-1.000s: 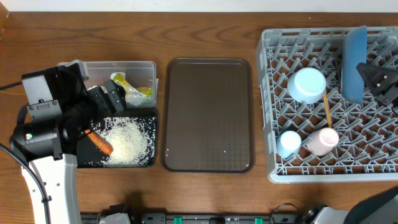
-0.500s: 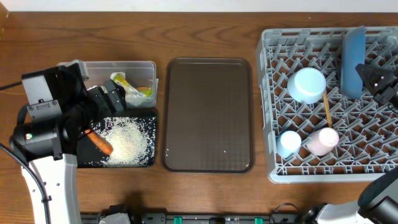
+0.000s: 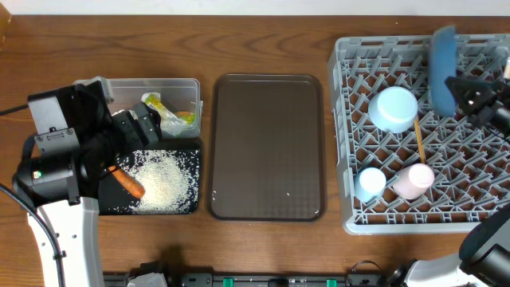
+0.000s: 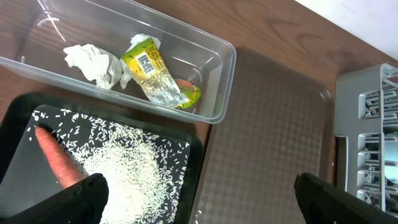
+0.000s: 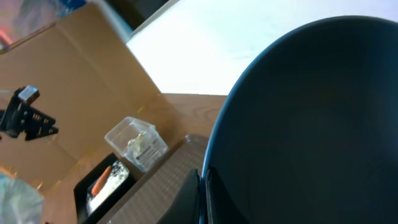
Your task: Sort waste into correct bins and load items into the dishwasher rack
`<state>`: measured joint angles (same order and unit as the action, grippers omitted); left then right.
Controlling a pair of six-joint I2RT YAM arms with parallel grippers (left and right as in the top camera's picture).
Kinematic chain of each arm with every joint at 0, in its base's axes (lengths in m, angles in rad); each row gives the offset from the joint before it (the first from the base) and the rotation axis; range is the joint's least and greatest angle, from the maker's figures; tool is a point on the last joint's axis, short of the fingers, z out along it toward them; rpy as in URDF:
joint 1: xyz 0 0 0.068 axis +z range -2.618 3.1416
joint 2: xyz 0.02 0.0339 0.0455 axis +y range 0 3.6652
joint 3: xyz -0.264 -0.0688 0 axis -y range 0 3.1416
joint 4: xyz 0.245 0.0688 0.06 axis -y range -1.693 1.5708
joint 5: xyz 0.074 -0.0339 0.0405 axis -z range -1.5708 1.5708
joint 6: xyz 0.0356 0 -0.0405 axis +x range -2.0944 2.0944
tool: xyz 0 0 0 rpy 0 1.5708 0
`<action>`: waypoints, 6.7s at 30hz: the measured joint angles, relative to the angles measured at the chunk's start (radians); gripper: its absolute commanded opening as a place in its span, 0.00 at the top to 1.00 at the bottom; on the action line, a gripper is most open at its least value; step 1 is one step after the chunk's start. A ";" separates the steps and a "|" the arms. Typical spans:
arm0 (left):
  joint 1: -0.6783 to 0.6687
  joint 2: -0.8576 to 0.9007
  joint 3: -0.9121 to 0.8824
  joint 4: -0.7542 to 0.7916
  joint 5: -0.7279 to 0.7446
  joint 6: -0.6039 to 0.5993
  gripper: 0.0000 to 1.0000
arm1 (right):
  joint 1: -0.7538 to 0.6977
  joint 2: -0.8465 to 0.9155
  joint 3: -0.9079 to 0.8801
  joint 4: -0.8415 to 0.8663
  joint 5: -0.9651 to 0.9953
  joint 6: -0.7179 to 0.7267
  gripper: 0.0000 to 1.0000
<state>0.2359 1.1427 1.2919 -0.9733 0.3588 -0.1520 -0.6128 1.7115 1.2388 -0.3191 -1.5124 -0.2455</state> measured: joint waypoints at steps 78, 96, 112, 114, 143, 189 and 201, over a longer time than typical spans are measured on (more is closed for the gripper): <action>0.000 0.000 0.000 0.000 0.000 0.000 0.02 | -0.085 -0.311 0.010 0.261 0.219 0.957 0.99; 0.000 0.000 0.000 0.000 0.000 0.000 0.02 | 0.026 -0.480 0.008 -0.393 1.430 0.570 0.99; 0.000 0.000 0.000 0.000 0.000 0.000 0.02 | 0.366 -0.119 0.008 -0.367 1.590 0.388 0.99; 0.000 0.000 0.000 0.000 0.000 0.000 0.02 | 0.386 -0.090 0.008 -0.341 1.606 0.386 0.99; 0.000 0.000 0.000 0.000 0.000 0.000 0.02 | 0.144 -0.534 0.017 -0.507 1.451 0.365 0.71; 0.000 0.000 0.000 0.000 0.000 0.000 0.02 | -0.158 -0.053 0.017 -0.449 1.329 0.443 0.88; 0.000 0.000 0.000 0.000 0.000 0.000 0.02 | -0.158 -0.051 0.017 -0.457 1.326 0.447 0.75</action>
<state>0.2359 1.1427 1.2915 -0.9733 0.3588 -0.1520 -0.7704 1.6604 1.2556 -0.7765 -0.1867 0.2012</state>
